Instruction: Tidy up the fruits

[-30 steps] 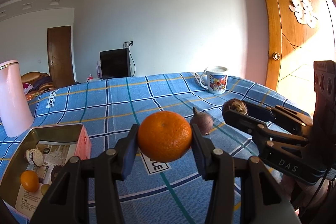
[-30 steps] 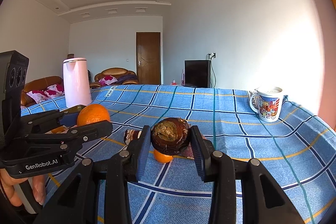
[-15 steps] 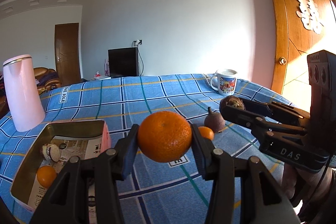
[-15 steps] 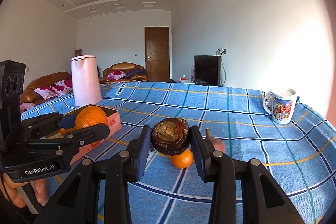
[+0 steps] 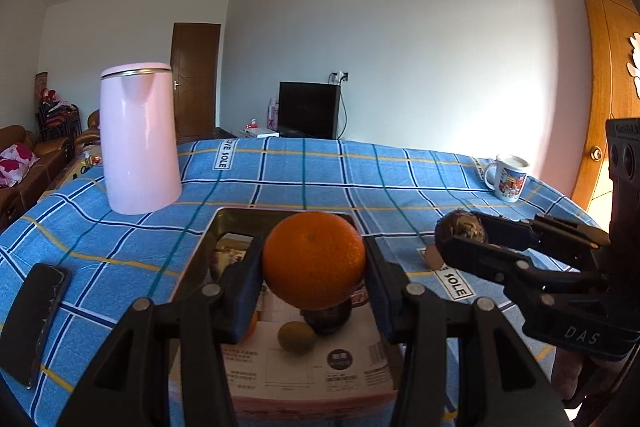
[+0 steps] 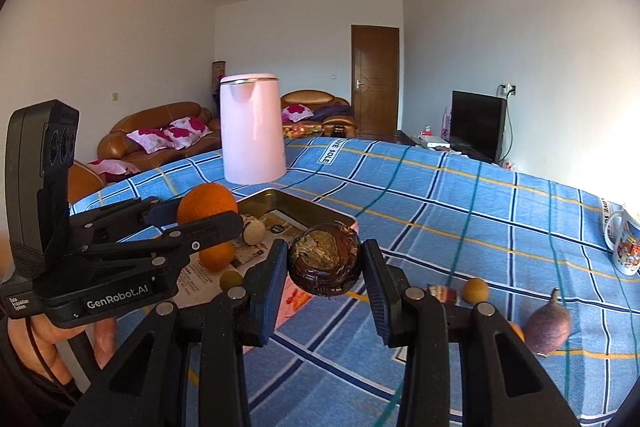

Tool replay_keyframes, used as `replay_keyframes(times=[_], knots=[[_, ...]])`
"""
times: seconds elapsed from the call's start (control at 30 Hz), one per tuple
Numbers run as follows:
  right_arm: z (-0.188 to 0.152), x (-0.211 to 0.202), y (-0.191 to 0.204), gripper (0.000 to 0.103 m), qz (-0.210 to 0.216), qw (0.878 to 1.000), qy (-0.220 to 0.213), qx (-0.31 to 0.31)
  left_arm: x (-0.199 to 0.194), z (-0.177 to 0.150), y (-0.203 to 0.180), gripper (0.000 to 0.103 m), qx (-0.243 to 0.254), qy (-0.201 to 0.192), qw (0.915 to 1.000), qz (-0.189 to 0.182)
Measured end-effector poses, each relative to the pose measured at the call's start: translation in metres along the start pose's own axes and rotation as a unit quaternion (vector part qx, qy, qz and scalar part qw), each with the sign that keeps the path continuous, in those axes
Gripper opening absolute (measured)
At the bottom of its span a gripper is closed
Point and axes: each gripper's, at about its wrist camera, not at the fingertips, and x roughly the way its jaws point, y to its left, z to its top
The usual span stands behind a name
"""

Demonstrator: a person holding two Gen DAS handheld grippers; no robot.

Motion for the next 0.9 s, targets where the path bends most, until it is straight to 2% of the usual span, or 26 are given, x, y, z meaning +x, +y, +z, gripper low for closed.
replay_keyframes(times=[0.1,0.3,0.67,0.77,0.83,0.9], knots=[[0.003,0.014,0.018,0.04,0.014,1.0,0.016,-0.018,0.001,-0.002,0.017,0.049,-0.011,0.008,0.9997,0.018],[0.005,0.038,0.044,0.04,0.033,0.997,0.047,-0.048,0.004,-0.012,0.038,0.049,-0.028,0.027,0.9988,0.031],[-0.008,0.074,0.067,0.04,0.053,0.987,0.132,-0.073,0.006,-0.022,0.048,0.051,-0.028,0.045,0.9976,0.043],[-0.007,0.07,0.065,0.047,0.049,0.989,0.126,-0.067,0.002,-0.019,0.045,0.055,-0.024,0.037,0.9982,0.04],[-0.007,0.063,0.062,0.047,0.044,0.99,0.118,-0.067,-0.001,-0.015,0.041,0.061,-0.023,0.029,0.9986,0.038],[-0.005,0.052,0.053,0.047,0.033,0.992,0.105,-0.064,-0.004,-0.011,0.035,0.062,-0.021,0.023,0.999,0.032]])
